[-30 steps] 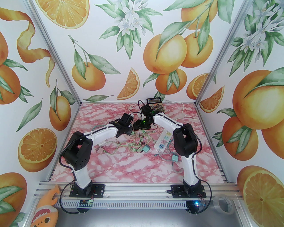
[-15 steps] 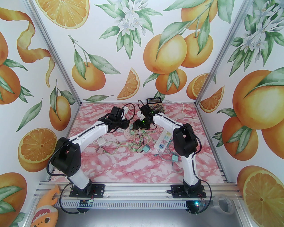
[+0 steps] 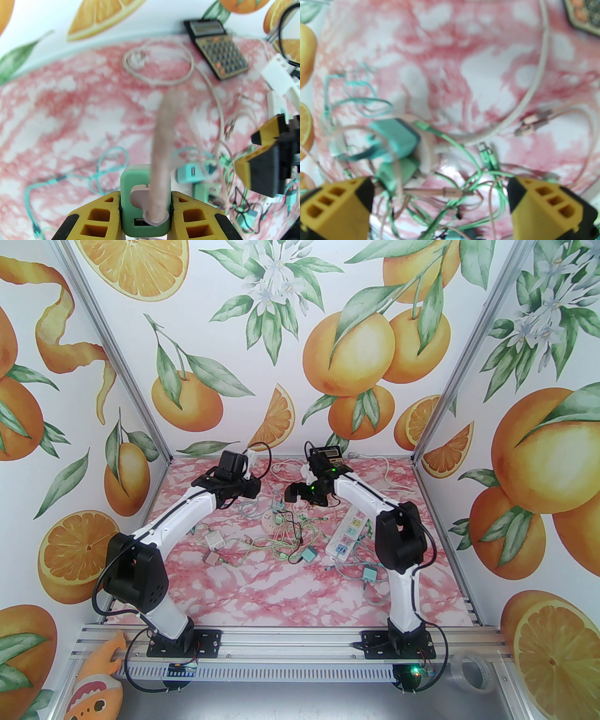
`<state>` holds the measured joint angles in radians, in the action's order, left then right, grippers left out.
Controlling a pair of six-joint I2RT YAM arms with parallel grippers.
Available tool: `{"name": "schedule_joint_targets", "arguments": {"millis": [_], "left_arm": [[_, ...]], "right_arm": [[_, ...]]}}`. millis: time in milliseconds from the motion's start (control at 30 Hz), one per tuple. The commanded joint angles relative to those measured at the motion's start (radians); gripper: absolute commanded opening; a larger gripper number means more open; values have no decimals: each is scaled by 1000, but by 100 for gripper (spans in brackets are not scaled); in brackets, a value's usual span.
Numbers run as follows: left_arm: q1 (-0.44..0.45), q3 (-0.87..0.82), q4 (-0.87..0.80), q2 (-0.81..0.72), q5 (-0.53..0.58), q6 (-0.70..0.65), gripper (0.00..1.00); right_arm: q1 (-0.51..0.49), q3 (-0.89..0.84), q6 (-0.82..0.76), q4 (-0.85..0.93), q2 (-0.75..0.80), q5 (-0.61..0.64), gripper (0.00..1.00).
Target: Pull the plug off the socket
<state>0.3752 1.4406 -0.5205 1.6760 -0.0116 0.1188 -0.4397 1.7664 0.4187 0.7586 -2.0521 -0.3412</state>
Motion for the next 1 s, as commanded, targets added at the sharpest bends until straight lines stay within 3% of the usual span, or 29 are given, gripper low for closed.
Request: {"name": "schedule_joint_targets", "arguments": {"millis": [0, 200, 433, 700, 967], "left_arm": [[4, 87, -17, 27, -39, -41, 0], [52, 207, -42, 74, -17, -93, 0], [136, 262, -73, 83, -25, -110, 0], [198, 105, -51, -49, 16, -65, 0], [232, -183, -78, -271, 154, 16, 1]], "right_arm": [[8, -42, 30, -55, 108, 68, 100], [56, -242, 119, -200, 258, 173, 100], [94, -321, 135, -224, 318, 215, 100], [95, -334, 138, -238, 306, 199, 100], [88, -283, 142, -252, 249, 152, 100]]}}
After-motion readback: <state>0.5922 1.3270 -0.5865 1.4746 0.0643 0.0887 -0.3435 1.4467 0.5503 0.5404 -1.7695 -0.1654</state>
